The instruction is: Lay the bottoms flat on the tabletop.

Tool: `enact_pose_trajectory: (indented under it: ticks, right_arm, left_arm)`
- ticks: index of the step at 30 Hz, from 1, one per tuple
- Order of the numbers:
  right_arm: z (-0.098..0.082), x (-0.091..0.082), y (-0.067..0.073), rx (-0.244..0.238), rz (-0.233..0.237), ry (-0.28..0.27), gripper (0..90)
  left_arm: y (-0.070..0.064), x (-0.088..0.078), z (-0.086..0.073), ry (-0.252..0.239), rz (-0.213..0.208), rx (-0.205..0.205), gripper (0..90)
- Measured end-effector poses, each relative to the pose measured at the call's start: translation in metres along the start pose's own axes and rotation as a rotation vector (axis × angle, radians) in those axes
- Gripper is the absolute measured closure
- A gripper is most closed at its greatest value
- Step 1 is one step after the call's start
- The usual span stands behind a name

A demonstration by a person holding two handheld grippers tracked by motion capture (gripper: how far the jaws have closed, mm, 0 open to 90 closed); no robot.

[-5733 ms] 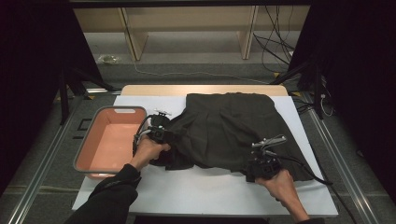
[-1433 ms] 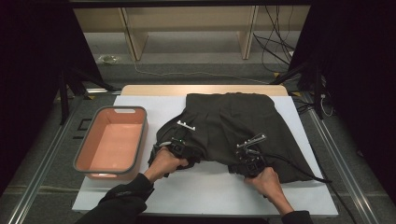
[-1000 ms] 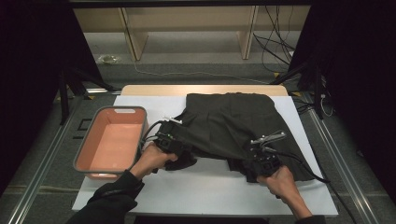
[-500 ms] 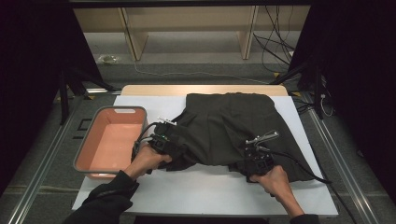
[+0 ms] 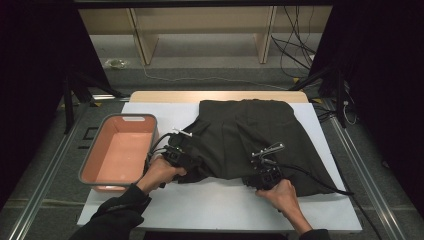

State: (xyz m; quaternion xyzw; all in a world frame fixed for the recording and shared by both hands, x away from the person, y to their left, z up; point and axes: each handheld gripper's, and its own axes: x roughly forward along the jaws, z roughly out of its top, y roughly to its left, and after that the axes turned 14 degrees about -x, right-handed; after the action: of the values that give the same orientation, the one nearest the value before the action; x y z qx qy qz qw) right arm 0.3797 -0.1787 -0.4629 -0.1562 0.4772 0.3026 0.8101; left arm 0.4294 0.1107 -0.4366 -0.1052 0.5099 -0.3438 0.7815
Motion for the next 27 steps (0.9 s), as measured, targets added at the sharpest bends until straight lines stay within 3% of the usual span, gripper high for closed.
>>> enact_pose_trajectory:
  ticks: [4, 9, 10, 13, 16, 20, 23, 27]
  right_arm:
    - [0.000, 0.007, 0.004, -0.024, -0.020, 0.022, 40.3]
    - [0.000, 0.005, 0.004, -0.031, -0.084, 0.045, 66.5]
    - [-0.001, 0.004, 0.004, -0.035, -0.090, 0.046, 74.1]
    - [-0.002, -0.002, 0.002, -0.036, -0.090, 0.034, 84.0]
    - [-0.004, -0.014, -0.003, -0.025, -0.064, 0.000, 85.5]
    - [-0.010, -0.044, -0.011, -0.006, -0.031, -0.063, 86.0]
    - [-0.012, -0.062, -0.017, 0.009, -0.031, -0.104, 85.9]
    - [-0.017, -0.068, -0.028, 0.029, -0.032, -0.110, 85.9]
  left_arm:
    - [0.001, 0.000, 0.000, 0.001, 0.002, -0.001, 88.4]
    - [0.002, 0.000, -0.001, -0.001, 0.005, -0.006, 88.4]
    - [0.002, 0.000, -0.001, 0.002, 0.005, -0.003, 88.4]
    - [0.002, -0.002, 0.000, -0.004, 0.004, -0.003, 88.5]
    - [0.003, -0.005, 0.001, -0.013, -0.001, -0.005, 88.8]
    - [0.007, -0.014, 0.004, -0.038, -0.004, -0.013, 89.0]
    - [0.010, -0.021, 0.007, -0.060, -0.006, -0.022, 89.1]
    - [0.013, -0.026, 0.008, -0.074, -0.006, -0.032, 89.1]
